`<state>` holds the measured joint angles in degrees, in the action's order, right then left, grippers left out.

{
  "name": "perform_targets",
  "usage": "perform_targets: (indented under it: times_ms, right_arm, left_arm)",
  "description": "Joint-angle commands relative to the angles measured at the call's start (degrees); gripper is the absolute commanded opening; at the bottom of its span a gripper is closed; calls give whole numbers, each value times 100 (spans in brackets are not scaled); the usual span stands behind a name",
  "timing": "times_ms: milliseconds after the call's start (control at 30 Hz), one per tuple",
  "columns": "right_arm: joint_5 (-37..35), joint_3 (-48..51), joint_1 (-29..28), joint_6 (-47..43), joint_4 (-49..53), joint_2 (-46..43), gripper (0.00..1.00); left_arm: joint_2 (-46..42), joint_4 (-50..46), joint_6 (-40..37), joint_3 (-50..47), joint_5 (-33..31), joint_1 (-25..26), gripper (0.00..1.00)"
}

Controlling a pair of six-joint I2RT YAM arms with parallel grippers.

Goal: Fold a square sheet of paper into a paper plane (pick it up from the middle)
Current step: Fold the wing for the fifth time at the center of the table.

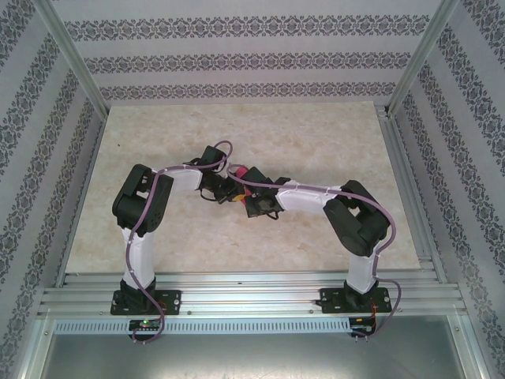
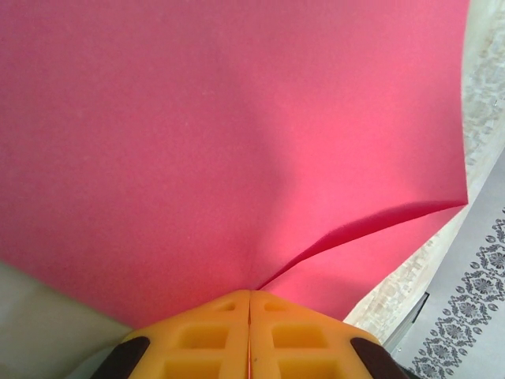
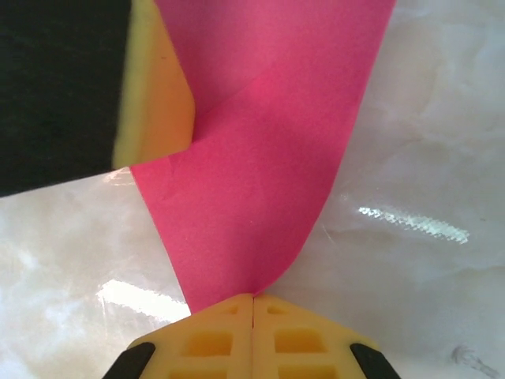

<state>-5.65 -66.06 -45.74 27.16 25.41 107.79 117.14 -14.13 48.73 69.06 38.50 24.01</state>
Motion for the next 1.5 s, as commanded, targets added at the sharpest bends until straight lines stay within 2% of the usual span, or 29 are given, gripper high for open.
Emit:
perform_targets:
  times_ms: [0, 100, 167, 233, 400, 500, 600, 800, 1200, 1467]
  right_arm:
    - [-598, -179, -210, -507, 180, -120, 1]
    - [-1096, -212, -410, -1080, 289, -48, 0]
    - [-1330, -155, -551, -1422, 203, -5, 0]
    - [-1279, -54, -579, -1719, 27, 33, 0]
    - [-1428, 328, -617, -2408, -551, -29, 0]
    - [-1358, 570, -612, -2725, -930, -21, 0]
    - [-1148, 738, -590, -2902, -1250, -49, 0]
    - [-897, 682, -516, -3073, -1354, 85, 0]
    - [-1318, 605, -559, -3216, -1193, 208, 0]
    - [-1424, 643, -612, -3251, -1188, 151, 0]
  left_arm:
    - [-173, -38, 74, 57, -119, -74, 12]
    - [-301, 68, 180, 38, -39, -182, 16]
    - [-387, 278, 373, -49, 70, -270, 25]
    - [-424, 425, 481, -76, 195, -344, 26]
    - [-660, 609, 637, -196, 294, -406, 51]
    - [-833, 695, 703, -317, 283, -419, 60]
    - [-978, 704, 726, -415, 297, -421, 82]
    - [-1113, 576, 589, -515, 428, -357, 86]
    - [-633, -705, 19, 88, 255, -120, 80]
    - [-587, -1096, -107, 151, -22, -92, 47]
